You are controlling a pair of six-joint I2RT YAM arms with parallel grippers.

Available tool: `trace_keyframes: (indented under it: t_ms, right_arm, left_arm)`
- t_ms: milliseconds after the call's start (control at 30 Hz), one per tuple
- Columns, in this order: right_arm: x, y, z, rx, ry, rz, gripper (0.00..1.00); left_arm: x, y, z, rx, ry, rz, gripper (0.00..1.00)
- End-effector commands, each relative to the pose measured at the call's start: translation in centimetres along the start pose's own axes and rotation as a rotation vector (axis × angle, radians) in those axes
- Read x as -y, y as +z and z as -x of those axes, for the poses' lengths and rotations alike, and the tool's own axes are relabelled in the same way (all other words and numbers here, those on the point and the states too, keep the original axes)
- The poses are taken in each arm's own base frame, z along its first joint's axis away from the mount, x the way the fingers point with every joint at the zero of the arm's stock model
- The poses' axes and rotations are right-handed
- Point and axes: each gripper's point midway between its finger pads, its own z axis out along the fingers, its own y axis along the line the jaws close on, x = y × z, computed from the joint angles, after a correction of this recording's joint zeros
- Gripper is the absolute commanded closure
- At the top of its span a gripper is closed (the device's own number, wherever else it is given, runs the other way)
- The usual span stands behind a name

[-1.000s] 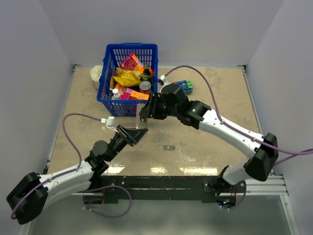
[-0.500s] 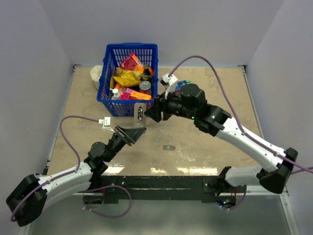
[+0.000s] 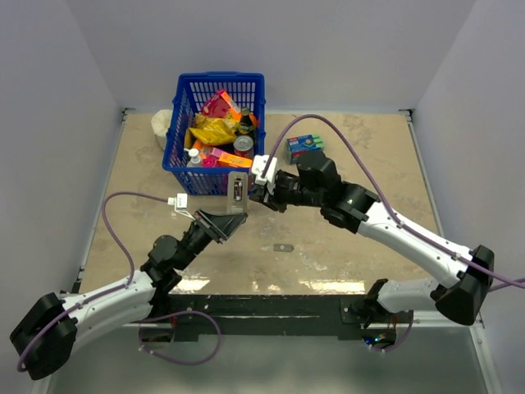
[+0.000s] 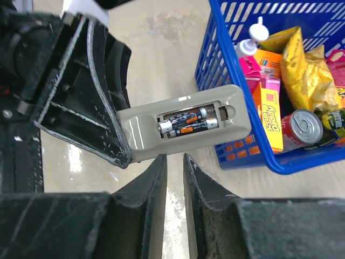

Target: Load the batteries into the remote control

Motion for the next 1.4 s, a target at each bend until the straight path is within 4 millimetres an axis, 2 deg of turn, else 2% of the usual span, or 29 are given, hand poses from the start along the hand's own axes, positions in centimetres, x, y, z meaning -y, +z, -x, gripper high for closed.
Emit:
trace_keyframes:
  t_ms: [0, 167, 600, 933, 1233, 1367]
  right_arm:
    - [0.3, 0.6, 1.8, 0.052, -0.144, 0.04, 0.8]
    - [0.3, 1.4, 2.3, 0.067, -0.155, 0.062, 0.81]
    - [0.0, 3.0, 1.9, 0.052, -0.14, 0.106, 0.86]
    - [0.0, 3.2, 1.9, 0.049, -0.129, 0.107, 0.86]
    - [0.6, 1.5, 1.6, 0.006, -0.142, 0.059, 0.8]
    - [0.3, 1.0, 2.2, 0.021, -0.146, 0.069, 0.69]
  left_arm:
    - [3.3, 0.8, 1.5, 0.037, 0.004, -0.097, 1.0]
    - [3.6, 0.9, 1.4, 0.029, 0.015, -0.103, 1.0]
    - [4.0, 1.2, 1.4, 0.017, 0.044, -0.112, 1.0]
    - [4.1, 1.2, 1.5, 0.024, 0.037, -0.115, 1.0]
    - [3.9, 0.7, 1.7, 0.038, 0.015, -0.111, 1.0]
    - [4.0, 0.6, 1.7, 0.035, 0.004, -0.114, 1.0]
